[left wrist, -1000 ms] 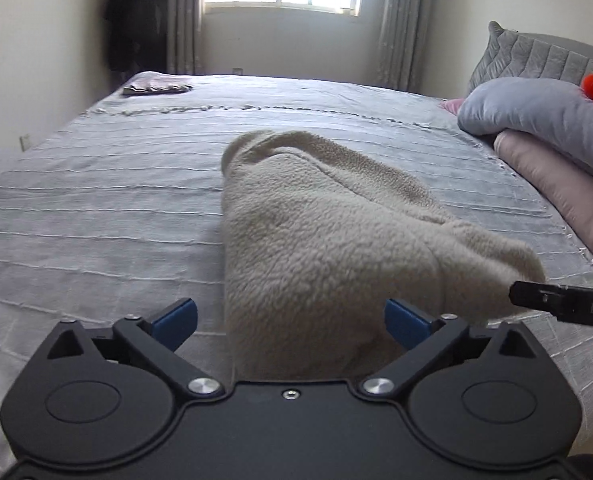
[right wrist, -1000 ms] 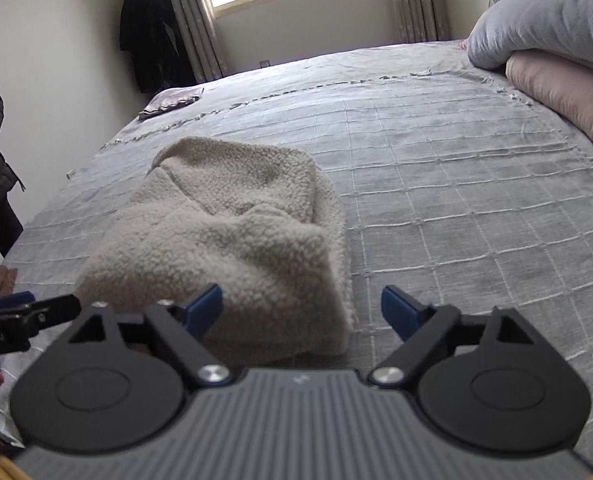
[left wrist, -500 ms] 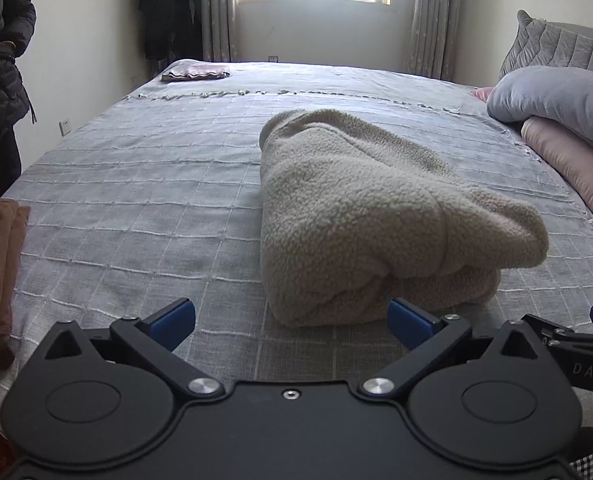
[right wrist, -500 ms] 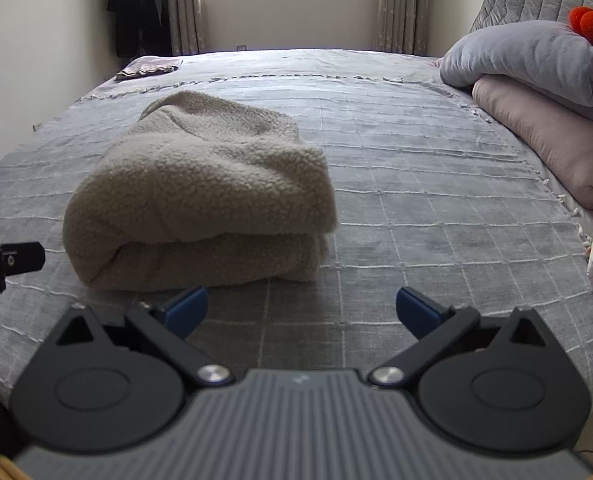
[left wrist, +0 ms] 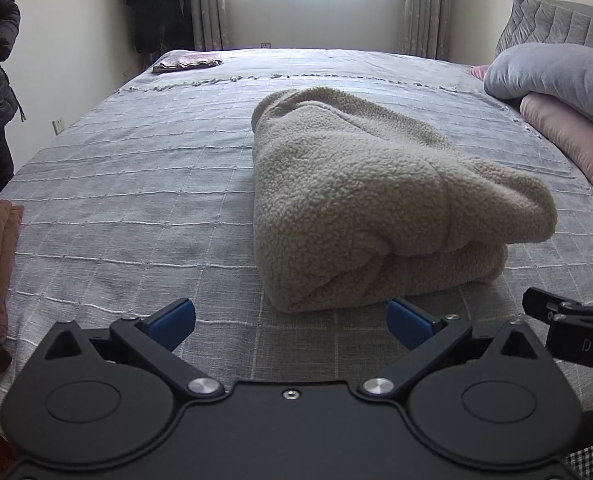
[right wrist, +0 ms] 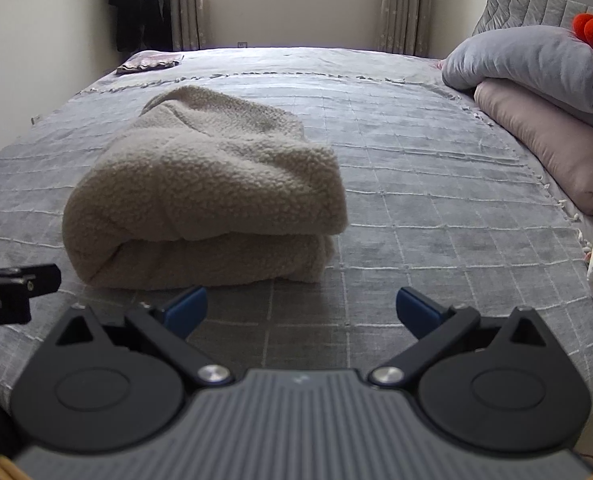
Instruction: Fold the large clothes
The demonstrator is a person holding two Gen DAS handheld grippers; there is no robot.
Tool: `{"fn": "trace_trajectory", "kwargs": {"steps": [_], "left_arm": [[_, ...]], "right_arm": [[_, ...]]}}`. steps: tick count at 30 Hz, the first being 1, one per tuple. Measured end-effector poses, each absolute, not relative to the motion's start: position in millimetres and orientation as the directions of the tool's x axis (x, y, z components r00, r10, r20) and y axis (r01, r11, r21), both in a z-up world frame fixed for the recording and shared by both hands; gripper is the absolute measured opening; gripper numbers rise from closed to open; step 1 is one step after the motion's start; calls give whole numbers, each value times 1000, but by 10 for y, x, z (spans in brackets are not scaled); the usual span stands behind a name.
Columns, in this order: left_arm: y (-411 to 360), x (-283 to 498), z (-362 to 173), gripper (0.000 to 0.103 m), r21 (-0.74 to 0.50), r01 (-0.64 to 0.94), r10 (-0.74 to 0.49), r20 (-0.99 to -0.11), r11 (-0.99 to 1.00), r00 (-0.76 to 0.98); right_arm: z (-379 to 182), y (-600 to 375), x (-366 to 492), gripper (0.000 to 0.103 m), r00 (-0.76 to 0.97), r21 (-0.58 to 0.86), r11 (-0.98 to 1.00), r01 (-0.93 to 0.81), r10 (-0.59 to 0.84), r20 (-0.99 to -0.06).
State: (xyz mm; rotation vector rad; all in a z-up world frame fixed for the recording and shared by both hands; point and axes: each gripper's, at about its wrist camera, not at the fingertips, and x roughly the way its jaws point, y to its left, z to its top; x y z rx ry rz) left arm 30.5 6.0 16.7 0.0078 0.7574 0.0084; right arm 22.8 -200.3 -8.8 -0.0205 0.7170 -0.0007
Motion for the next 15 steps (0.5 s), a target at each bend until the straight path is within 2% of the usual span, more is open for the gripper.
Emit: {"fn": "trace_trajectory", "kwargs": {"steps": [15], "left_arm": [[51, 405, 18, 103, 22, 1, 15, -721, 1000, 692]], "right_arm": [[-110, -1980, 343, 102, 748, -43, 999, 8, -34, -663]]}}
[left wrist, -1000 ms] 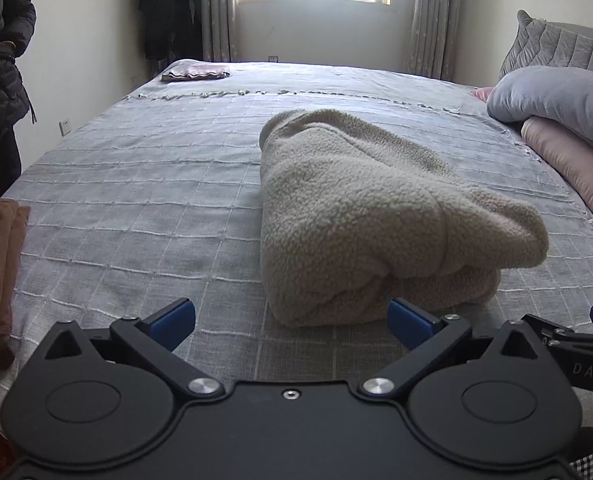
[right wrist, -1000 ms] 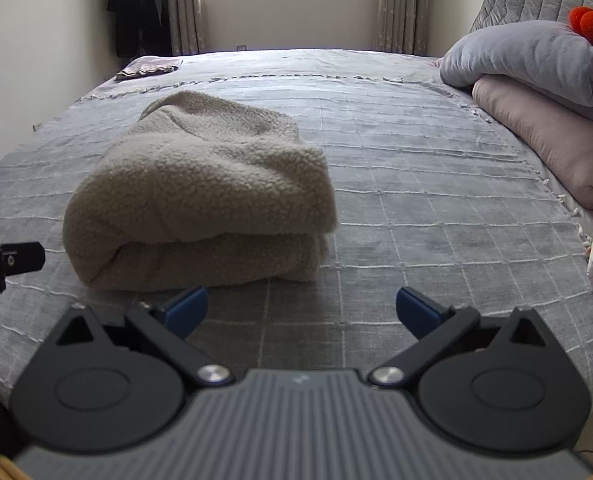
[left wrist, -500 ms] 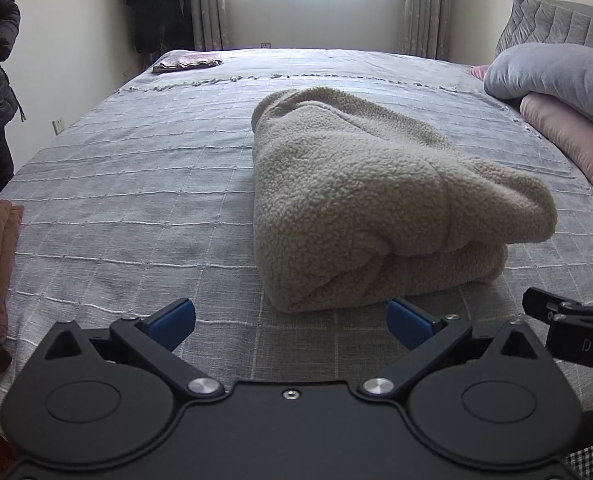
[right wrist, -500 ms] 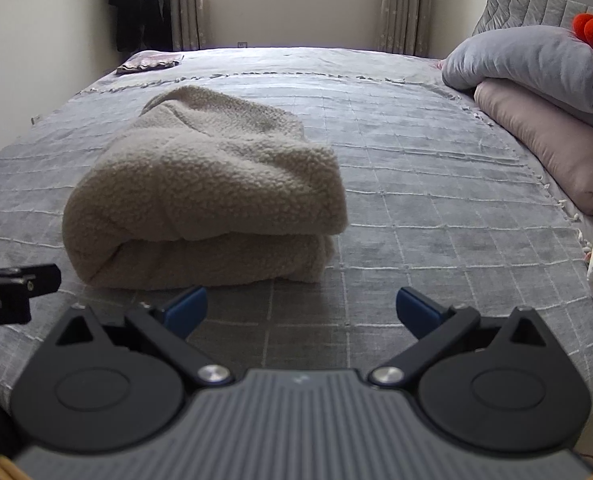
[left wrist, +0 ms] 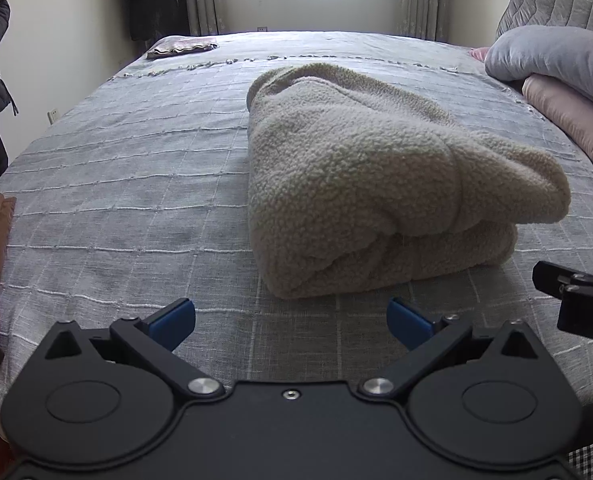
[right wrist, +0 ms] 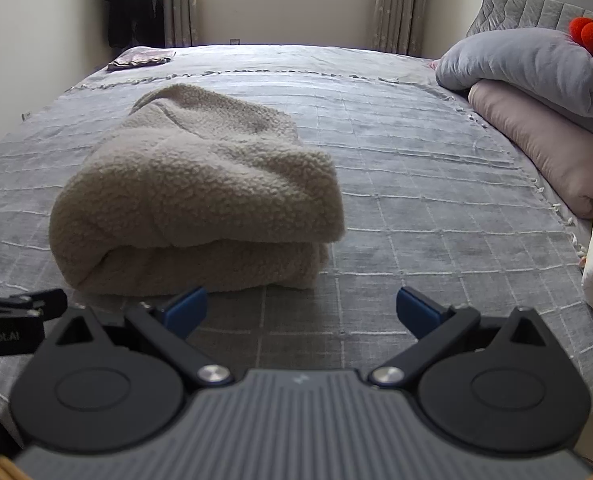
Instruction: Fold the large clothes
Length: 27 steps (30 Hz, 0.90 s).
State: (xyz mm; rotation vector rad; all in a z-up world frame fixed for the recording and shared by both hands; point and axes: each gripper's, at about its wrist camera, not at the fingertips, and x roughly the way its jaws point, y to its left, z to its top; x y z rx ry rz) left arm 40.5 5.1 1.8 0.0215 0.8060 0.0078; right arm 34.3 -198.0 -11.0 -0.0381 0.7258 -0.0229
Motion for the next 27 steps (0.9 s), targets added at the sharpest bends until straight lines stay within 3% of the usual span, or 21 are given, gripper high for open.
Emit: {"fn": "trace_trajectory", "kwargs": {"steps": [27], "left_arm": [[316, 518, -119, 103, -16, -39, 15, -730, 999, 684]], "right_arm": [[-254, -1945, 452, 102, 736, -21, 1000, -3, -12, -677]]}}
